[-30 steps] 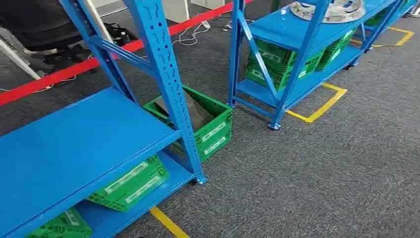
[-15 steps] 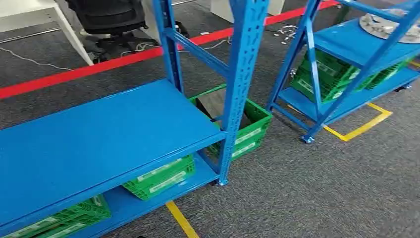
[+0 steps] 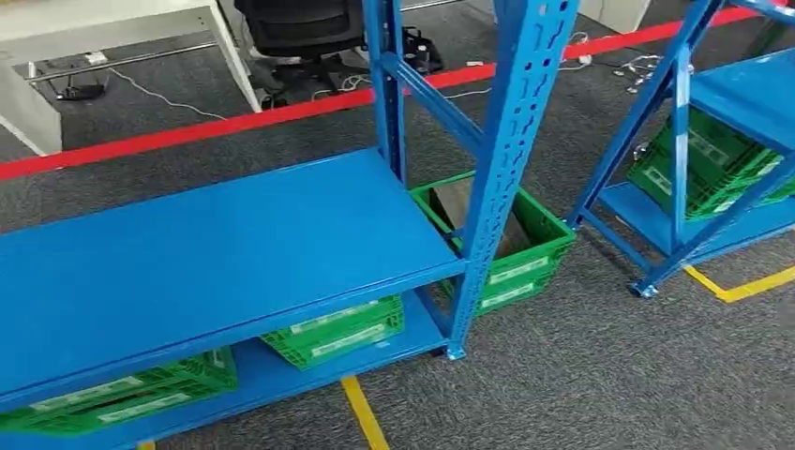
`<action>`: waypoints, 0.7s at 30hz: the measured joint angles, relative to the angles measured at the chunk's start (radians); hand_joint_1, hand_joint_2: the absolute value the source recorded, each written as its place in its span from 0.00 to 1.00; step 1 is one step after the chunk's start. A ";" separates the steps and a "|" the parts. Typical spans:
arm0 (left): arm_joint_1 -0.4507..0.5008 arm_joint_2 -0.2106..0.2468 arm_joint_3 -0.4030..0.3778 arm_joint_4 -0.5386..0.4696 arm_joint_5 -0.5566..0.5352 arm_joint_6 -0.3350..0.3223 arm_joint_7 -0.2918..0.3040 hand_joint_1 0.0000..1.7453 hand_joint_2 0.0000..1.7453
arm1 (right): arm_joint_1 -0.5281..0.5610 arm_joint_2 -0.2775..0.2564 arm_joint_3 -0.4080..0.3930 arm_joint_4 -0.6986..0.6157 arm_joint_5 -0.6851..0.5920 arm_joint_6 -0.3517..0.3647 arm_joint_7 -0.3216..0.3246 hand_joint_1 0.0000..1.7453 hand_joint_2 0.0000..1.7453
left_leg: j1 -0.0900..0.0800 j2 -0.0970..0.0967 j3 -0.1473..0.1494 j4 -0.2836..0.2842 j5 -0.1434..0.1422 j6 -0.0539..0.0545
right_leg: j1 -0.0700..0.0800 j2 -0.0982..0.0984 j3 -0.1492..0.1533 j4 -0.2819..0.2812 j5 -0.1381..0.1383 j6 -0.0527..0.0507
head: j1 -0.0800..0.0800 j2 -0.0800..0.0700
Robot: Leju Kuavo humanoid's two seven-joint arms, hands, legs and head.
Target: Take the parts from the cabinet and place them on the table.
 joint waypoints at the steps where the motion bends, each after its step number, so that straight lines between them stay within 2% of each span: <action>1: 0.000 0.000 0.000 0.000 0.000 0.000 0.000 0.00 0.00 | 0.002 -0.001 0.000 0.000 -0.001 0.000 0.000 0.00 0.00 | 0.001 0.003 -0.035 0.070 -0.023 -0.002 | 0.001 -0.017 0.001 0.000 -0.003 -0.001 | 0.000 0.000; 2: 0.002 0.000 0.000 0.000 0.000 0.000 0.000 0.00 0.00 | 0.002 -0.002 0.000 0.000 -0.001 0.000 0.000 0.00 0.00 | 0.003 0.004 -0.050 0.099 -0.023 -0.002 | 0.002 -0.030 0.003 0.000 -0.005 -0.002 | 0.000 0.000; 3: 0.005 0.001 0.000 0.000 0.001 0.000 0.000 0.00 0.00 | 0.000 -0.002 0.000 0.000 -0.001 0.000 0.000 0.00 0.00 | 0.003 0.005 -0.042 0.082 0.001 -0.001 | 0.003 -0.044 0.007 0.000 -0.009 -0.001 | 0.000 0.000; 4: 0.007 0.001 0.000 0.000 0.002 0.002 0.000 0.00 0.00 | -0.001 -0.002 0.000 0.000 -0.001 0.000 0.000 0.00 0.00 | 0.003 0.009 -0.011 0.018 0.047 0.004 | 0.005 -0.057 0.013 0.000 -0.012 0.000 | -0.001 0.000; 5: 0.007 0.001 0.000 0.000 0.002 0.002 0.000 0.00 0.00 | -0.002 -0.002 0.000 0.000 -0.001 0.000 -0.001 0.00 0.00 | 0.000 0.018 0.034 -0.074 0.096 0.011 | 0.006 -0.070 0.020 0.000 -0.017 0.000 | 0.000 0.000; 6: 0.006 0.001 0.000 0.000 0.002 0.002 0.000 0.00 0.00 | -0.002 -0.002 0.000 0.000 -0.001 0.000 -0.001 0.00 0.00 | -0.007 0.053 0.078 -0.163 0.136 0.025 | 0.008 -0.081 0.026 0.000 -0.021 0.002 | 0.000 0.000; 7: 0.004 0.002 0.000 0.000 0.002 0.002 0.000 0.00 0.00 | -0.001 0.000 0.000 0.000 -0.001 0.000 -0.001 0.00 0.00 | -0.022 0.114 0.099 -0.202 0.125 0.036 | 0.014 -0.092 0.020 0.000 -0.029 0.007 | 0.002 0.000; 9: 0.001 0.001 0.000 0.000 0.002 0.002 0.000 0.00 0.00 | -0.005 0.000 0.000 0.000 -0.002 -0.002 -0.001 0.00 0.00 | -0.024 0.096 0.097 -0.212 0.122 0.045 | 0.016 -0.113 0.026 -0.001 -0.034 0.018 | 0.002 0.000; 11: 0.005 0.002 0.000 0.000 0.002 0.002 0.000 0.00 0.00 | -0.011 0.000 0.000 0.000 -0.002 -0.001 -0.001 0.00 0.00 | -0.024 0.070 0.098 -0.221 0.123 0.054 | 0.018 -0.140 0.049 -0.010 -0.036 0.028 | 0.000 0.000; 12: 0.008 0.001 0.000 0.000 0.002 0.003 0.000 0.00 0.00 | -0.009 0.000 0.000 -0.002 -0.002 -0.002 -0.001 0.00 0.00 | -0.011 0.057 0.113 -0.237 0.133 0.059 | 0.013 -0.116 0.048 -0.005 -0.048 0.035 | 0.000 0.000; 13: 0.007 0.001 0.000 0.000 0.002 0.003 0.000 0.00 0.00 | -0.008 0.000 0.000 -0.002 -0.002 -0.004 -0.001 0.00 0.00 | -0.009 0.045 0.116 -0.241 0.135 0.064 | 0.014 -0.054 0.036 0.023 -0.065 0.039 | 0.008 0.000; 14: 0.004 -0.001 0.000 0.000 0.002 0.003 0.000 0.00 0.00 | -0.007 0.000 0.000 -0.002 -0.002 -0.005 -0.001 0.00 0.00 | -0.007 0.029 0.113 -0.241 0.136 0.066 | 0.012 -0.015 -0.004 0.101 -0.105 0.040 | 0.011 0.000; 15: 0.002 -0.002 0.000 0.000 0.002 0.003 0.000 0.00 0.00 | -0.006 0.000 0.000 -0.002 -0.002 -0.005 -0.001 0.00 0.00 | -0.007 0.015 0.112 -0.241 0.135 0.067 | 0.011 -0.002 -0.047 0.183 -0.139 0.042 | 0.012 0.000; 16: 0.002 -0.002 0.000 0.000 0.002 0.002 0.000 0.00 0.00 | -0.004 0.000 0.000 -0.002 -0.003 -0.004 -0.001 0.00 0.00 | -0.007 0.001 0.112 -0.240 0.134 0.068 | 0.011 0.004 -0.090 0.258 -0.163 0.044 | 0.012 0.000; 17: 0.004 -0.003 0.000 0.000 0.002 0.002 0.000 0.00 0.00 | -0.002 0.000 0.000 -0.002 -0.003 -0.004 0.000 0.00 0.00 | -0.007 -0.014 0.113 -0.240 0.134 0.068 | 0.010 0.005 -0.122 0.303 -0.165 0.045 | 0.012 0.000; 18: 0.006 -0.003 0.000 0.000 0.002 0.002 0.000 0.00 0.00 | 0.000 0.000 0.000 -0.002 -0.003 -0.005 -0.001 0.00 0.00 | -0.006 -0.029 0.115 -0.240 0.134 0.068 | 0.009 0.005 -0.130 0.296 -0.141 0.045 | 0.012 0.000; 19: 0.007 -0.003 0.000 0.000 0.002 0.002 0.000 0.00 0.00 | 0.001 0.000 0.000 -0.002 -0.003 -0.005 -0.001 0.00 0.00 | -0.006 -0.045 0.116 -0.239 0.132 0.066 | 0.006 0.007 -0.116 0.244 -0.093 0.046 | 0.012 0.000; 20: 0.007 -0.004 0.000 0.000 0.002 0.002 0.000 0.00 0.00 | 0.000 -0.002 0.000 -0.002 -0.003 -0.005 -0.001 0.00 0.00 | -0.004 -0.060 0.119 -0.238 0.130 0.062 | 0.004 0.013 -0.083 0.156 -0.035 0.048 | 0.012 0.000; 21: 0.006 -0.004 0.000 0.000 0.002 0.002 0.000 0.00 0.00 | 0.000 -0.002 0.000 -0.002 -0.003 -0.006 -0.001 0.00 0.00 | -0.001 -0.073 0.121 -0.234 0.127 0.057 | -0.002 0.038 -0.046 0.063 0.016 0.050 | 0.012 0.000</action>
